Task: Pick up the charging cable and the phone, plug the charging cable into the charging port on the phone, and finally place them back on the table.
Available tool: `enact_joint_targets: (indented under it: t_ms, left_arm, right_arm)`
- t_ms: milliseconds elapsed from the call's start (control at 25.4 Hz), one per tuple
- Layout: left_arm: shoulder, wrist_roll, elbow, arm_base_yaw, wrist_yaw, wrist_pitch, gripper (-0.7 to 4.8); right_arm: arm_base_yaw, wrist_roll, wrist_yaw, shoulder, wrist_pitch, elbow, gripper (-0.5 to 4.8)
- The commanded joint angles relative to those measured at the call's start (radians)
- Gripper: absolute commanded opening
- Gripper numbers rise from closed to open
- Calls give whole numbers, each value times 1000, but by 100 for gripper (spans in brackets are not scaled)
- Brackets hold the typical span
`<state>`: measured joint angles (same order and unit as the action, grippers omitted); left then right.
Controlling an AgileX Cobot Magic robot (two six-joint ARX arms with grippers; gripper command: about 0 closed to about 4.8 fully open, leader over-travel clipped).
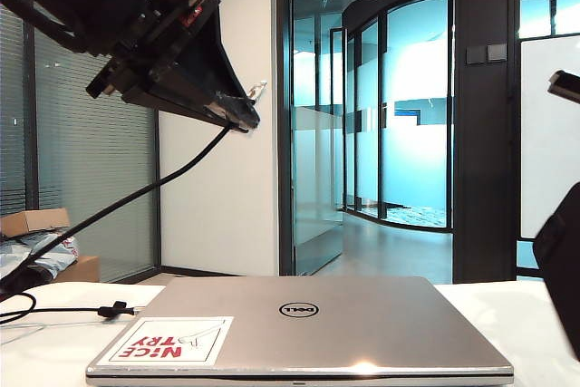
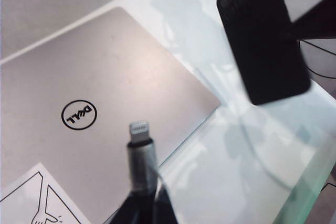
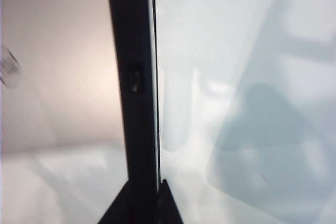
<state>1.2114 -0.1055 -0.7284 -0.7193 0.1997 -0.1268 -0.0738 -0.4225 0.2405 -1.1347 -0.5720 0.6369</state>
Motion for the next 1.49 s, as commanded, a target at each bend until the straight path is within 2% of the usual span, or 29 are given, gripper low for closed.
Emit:
enact_joint_targets:
  t_ms: [39, 275, 354, 708, 983, 1101, 1494]
  left_arm:
    - [-4, 2, -7, 0, 3, 8, -7]
    - [-4, 1, -7, -1, 3, 8, -7]
    - [-4, 1, -7, 0, 3, 8, -7]
    - [-4, 1, -7, 0, 3, 8, -7]
    - [-4, 1, -7, -1, 3, 8, -7]
    - [-4, 1, -7, 0, 3, 8, -7]
    - [-3, 1, -7, -1, 3, 9, -7]
  right_arm:
    - [-54, 91, -76, 3, -122, 46, -9]
    - [-143, 130, -219, -24, -211, 48, -9]
    - [-175, 143, -238, -68, -255, 48, -9]
    - [-187, 143, -238, -217, -256, 48, -8]
    - [-187, 143, -238, -270, -238, 48, 14]
    - [-187, 143, -236, -294, -238, 47, 59]
    - [-186, 169, -211, -365, -211, 45, 59]
